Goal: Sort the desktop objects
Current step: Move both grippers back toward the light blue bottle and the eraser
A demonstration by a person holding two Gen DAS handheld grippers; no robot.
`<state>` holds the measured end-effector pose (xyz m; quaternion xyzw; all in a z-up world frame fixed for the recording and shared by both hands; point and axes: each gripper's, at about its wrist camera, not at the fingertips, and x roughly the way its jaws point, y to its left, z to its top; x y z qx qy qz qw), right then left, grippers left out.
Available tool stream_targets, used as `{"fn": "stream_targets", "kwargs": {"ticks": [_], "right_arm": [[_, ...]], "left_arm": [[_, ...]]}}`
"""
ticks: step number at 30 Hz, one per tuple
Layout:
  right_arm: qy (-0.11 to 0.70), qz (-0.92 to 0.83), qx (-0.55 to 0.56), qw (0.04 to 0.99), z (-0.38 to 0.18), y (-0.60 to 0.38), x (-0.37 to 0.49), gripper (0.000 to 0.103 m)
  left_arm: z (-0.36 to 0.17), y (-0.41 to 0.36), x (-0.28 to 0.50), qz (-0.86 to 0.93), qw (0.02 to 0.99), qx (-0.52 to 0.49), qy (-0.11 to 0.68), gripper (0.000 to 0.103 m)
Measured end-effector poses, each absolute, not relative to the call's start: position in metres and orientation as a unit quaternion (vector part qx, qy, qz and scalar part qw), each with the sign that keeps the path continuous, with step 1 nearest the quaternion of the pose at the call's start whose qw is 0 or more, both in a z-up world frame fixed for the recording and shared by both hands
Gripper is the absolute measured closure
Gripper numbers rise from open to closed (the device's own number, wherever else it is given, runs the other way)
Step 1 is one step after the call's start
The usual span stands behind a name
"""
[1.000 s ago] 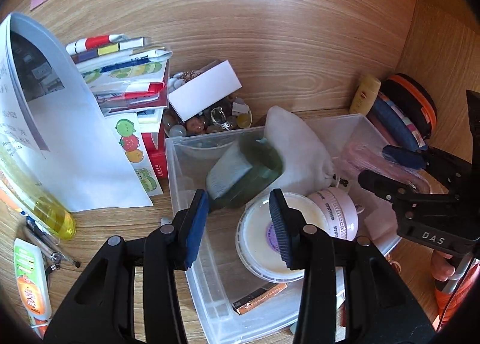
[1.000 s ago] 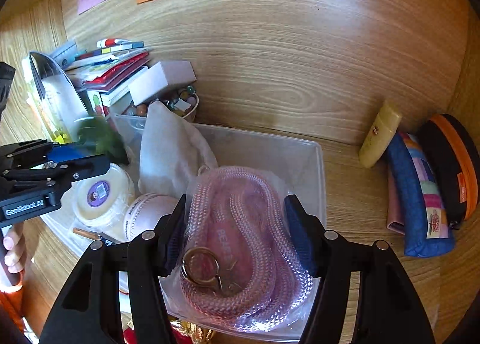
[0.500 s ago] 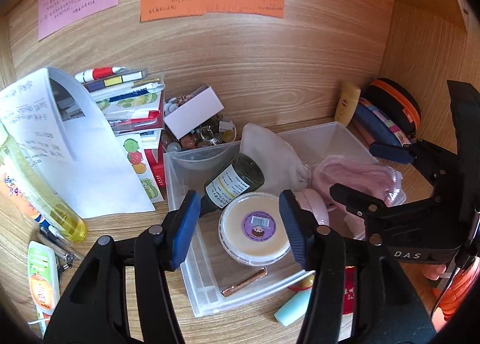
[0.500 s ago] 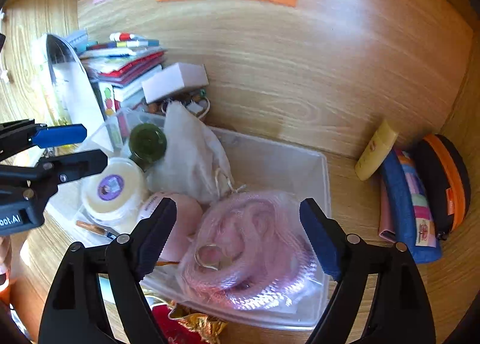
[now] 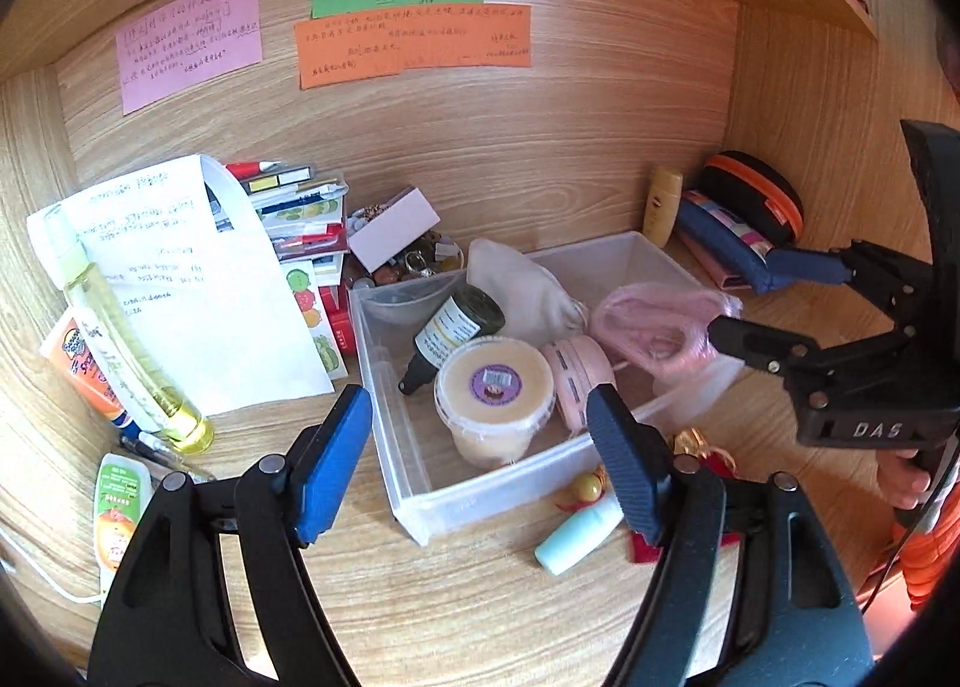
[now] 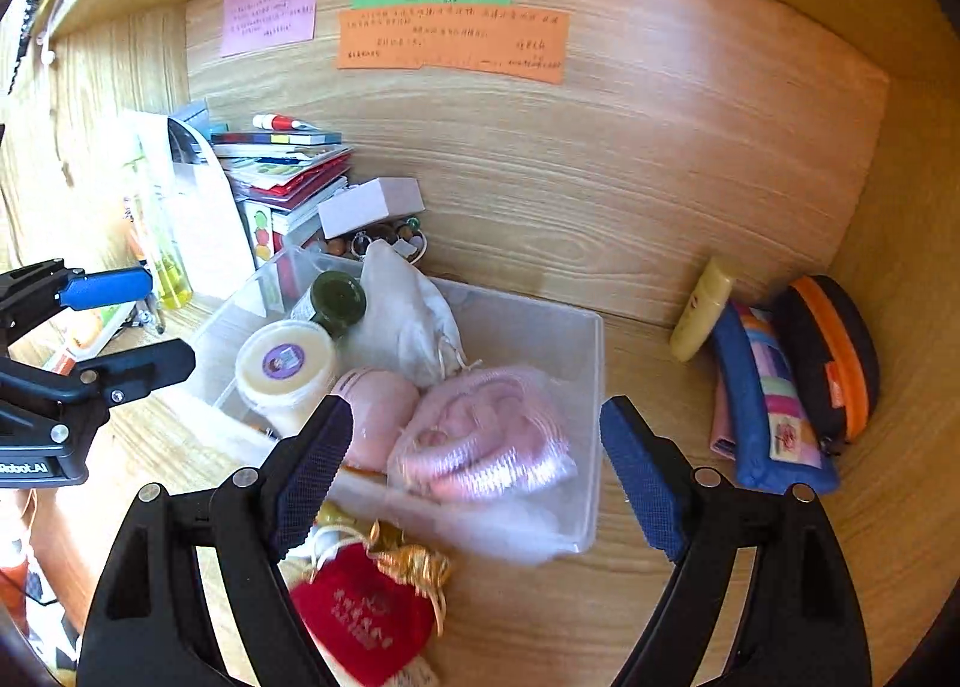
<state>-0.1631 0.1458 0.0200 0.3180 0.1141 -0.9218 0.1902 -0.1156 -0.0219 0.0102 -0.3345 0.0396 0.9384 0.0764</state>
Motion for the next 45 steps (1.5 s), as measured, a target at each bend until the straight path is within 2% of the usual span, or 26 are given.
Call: {"fn": "stream_targets", "kwargs": {"ticks": [7,21,31,34,37,38,43,45], "right_arm": [[0.112,-0.918,0.331,0.188,0.009,0.156,-0.143,0.020],[0.137,-0.879,0.416,0.188,-0.057,0.180,-0.124,0.020],[0.160,-0.863,0.432,0.208,-0.073,0.188,-0.102,0.020],[0.162,-0.859,0.436,0.216,-0.077,0.185,-0.101,0.026],[0.167,-0.853,0.441,0.224,-0.080,0.182,-0.103,0.038],[0.167,-0.851,0.443,0.227,-0.081,0.181,-0.104,0.043],[0.158,-0.845,0.449,0.245,-0.083,0.175,-0.111,0.049],[0.150,-0.842,0.452,0.255,-0.083,0.173,-0.114,0.053]], "left_arm": [[-0.007,-0.018,-0.100,0.930,0.092,-0.354,0.042,0.029],[-0.066,0.003,-0.107,0.891,0.126,-0.433,0.049,0.029],[-0.092,0.019,-0.119,0.869,0.132,-0.472,0.063,0.029],[-0.094,0.024,-0.121,0.868,0.136,-0.474,0.066,0.029],[-0.096,0.029,-0.123,0.868,0.137,-0.473,0.068,0.031],[-0.096,0.029,-0.124,0.868,0.138,-0.473,0.066,0.033],[-0.096,0.030,-0.125,0.870,0.142,-0.468,0.058,0.040],[-0.095,0.032,-0.122,0.871,0.143,-0.465,0.065,0.050]]}}
